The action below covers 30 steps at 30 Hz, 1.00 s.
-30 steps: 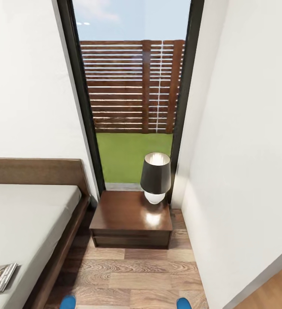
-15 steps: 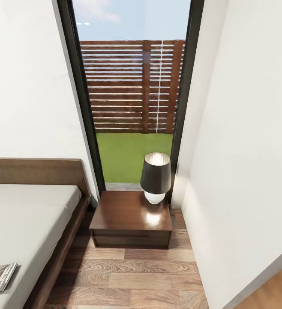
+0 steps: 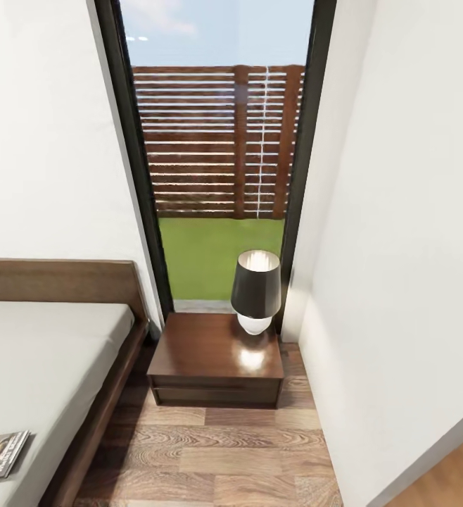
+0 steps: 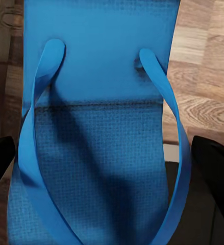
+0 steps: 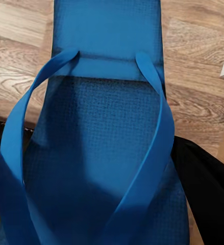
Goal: In the bedroom, move the book from the bed onto either nightstand, and place the two sandals side by side next to the bed.
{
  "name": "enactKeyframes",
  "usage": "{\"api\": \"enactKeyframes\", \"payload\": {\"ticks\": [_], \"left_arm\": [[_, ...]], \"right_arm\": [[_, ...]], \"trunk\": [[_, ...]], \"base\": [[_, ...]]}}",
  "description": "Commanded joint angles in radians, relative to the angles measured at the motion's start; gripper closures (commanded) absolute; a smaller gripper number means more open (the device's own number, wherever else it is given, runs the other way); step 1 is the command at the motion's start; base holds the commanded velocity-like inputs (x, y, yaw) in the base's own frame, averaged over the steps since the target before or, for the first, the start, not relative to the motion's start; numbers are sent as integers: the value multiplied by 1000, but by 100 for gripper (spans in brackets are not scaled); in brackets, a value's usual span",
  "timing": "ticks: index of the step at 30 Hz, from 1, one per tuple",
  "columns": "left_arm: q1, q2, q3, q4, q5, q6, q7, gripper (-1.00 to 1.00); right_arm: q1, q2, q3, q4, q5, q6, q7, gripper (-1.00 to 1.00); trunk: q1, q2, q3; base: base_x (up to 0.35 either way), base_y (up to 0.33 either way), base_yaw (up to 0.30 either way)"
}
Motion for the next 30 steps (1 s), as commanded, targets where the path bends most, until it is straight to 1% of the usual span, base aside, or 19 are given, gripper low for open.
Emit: {"api": "enactKeyframes", "payload": {"ticks": [1, 21, 30], "left_arm": [[-1, 0, -5, 1, 8, -3, 1, 100], [1, -2, -9, 1, 5, -2, 1, 100], [1, -11, -10, 1, 5, -2, 1, 100]], "right_arm": [[-1, -1, 3, 0, -4, -3, 3, 100], [-1, -1, 0, 2, -2, -7, 5, 100], [-1, -1, 0, 2, -2, -7, 5, 100]], "trunk": [[0, -1, -2], [0, -1, -25], [0, -1, -36]], "base": [[0, 0, 100], [0, 0, 172], [0, 0, 183]]}}
